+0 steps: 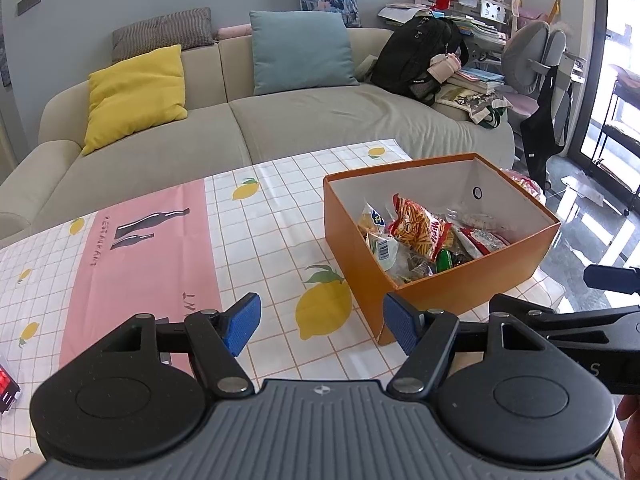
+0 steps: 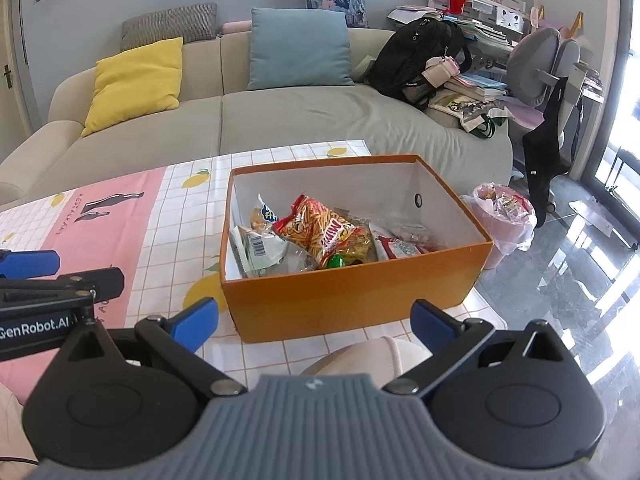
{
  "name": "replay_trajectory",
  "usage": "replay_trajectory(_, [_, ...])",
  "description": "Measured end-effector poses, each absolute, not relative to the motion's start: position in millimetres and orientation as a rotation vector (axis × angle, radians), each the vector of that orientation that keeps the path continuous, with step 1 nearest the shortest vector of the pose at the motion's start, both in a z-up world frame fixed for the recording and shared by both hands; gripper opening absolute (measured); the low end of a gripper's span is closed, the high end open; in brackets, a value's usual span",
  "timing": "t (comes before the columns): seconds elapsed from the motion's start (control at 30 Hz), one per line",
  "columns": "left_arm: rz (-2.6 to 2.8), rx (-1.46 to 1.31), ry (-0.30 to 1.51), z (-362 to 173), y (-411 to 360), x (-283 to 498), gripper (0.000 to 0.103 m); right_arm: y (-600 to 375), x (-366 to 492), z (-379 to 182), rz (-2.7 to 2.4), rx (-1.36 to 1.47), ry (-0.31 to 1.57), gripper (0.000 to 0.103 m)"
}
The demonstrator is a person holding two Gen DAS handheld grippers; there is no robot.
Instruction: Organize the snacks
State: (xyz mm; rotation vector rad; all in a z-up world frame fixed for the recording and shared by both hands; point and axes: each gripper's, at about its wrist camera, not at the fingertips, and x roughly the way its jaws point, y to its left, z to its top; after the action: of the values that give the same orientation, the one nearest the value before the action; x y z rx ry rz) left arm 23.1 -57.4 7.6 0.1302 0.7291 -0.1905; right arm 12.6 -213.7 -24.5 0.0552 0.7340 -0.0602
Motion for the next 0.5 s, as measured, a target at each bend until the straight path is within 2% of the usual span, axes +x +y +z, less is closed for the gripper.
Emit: replay_trajectory(0.5, [-0.182, 0.129, 0.723, 9.5, -53.3, 23.0, 0.082, -209.2, 12.2, -23.3, -0.052, 0.05, 0.733, 0.1])
